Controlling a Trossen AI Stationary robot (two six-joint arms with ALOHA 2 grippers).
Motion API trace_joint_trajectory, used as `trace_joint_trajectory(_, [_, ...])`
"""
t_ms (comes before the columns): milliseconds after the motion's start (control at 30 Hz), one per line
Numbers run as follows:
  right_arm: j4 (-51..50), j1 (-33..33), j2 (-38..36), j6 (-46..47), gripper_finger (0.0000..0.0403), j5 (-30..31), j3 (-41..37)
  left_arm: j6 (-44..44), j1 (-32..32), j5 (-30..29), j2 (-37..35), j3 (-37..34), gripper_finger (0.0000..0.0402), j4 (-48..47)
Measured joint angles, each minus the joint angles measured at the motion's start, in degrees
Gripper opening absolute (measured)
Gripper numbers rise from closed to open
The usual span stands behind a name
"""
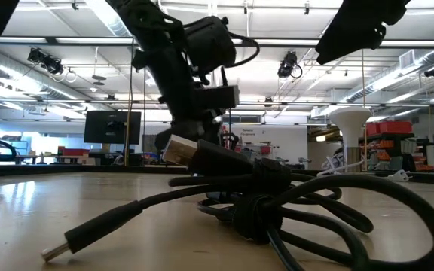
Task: Pick & Place USB Port
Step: Put the black charger cable into the green basket
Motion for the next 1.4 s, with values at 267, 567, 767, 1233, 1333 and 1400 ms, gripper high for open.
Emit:
trace_joint_trajectory(267, [0.7, 0.0, 0.0, -0.8, 0.0174, 0.0, 0.0, 0.0, 3.4, 3.2, -0.1, -0.5, 0.0198, -3.8])
trace_joint_trajectory(567, [1.3, 0.0, 0.0, -1.1, 0.0174, 0.0, 0.0, -2.7, 5.8, 6.6, -0.1, -0.5, 0.0168, -4.2])
trace_joint_trajectory(767, [1.4, 0.0, 0.0, -1.3, 0.0174, 0.0, 0.0, -3.0, 6.1, 7.3, -0.1, -0.5, 0.0021, -4.4])
trace_joint_trajectory(1233, [2.2, 0.0, 0.0, -0.9, 0.0174, 2.6, 0.0, -12.1, 5.4, 7.4, -12.9, -0.6, 0.0012, -8.1])
trace_joint_trajectory(1333, [3.6, 0.0, 0.0, -1.2, 0.0174, 4.0, 0.0, -12.3, 5.2, 7.4, -18.9, -0.6, 0.0012, -8.0])
trace_joint_trajectory(1400, [4.4, -0.3, 0.0, -2.2, 0.0174, 5.6, 0.0, -12.1, 5.0, 7.5, -23.4, -0.6, 0.0012, -8.6])
